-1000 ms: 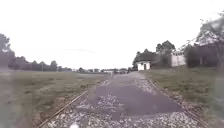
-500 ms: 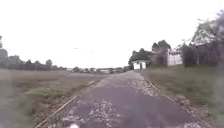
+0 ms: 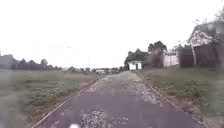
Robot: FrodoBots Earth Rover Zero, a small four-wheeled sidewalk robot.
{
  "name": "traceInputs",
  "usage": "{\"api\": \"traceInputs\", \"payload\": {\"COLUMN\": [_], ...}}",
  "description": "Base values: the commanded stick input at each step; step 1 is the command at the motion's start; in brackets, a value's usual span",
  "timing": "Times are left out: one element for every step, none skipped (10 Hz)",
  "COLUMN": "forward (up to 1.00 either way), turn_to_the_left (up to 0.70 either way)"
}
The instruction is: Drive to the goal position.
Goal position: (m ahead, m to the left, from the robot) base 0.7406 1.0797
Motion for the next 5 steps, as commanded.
{"api": "traceInputs", "payload": {"forward": [0.7, 0.7, 0.7, 0.7, 0.7], "turn_to_the_left": [0.0, 0.0, 0.0, 0.0, 0.0]}}
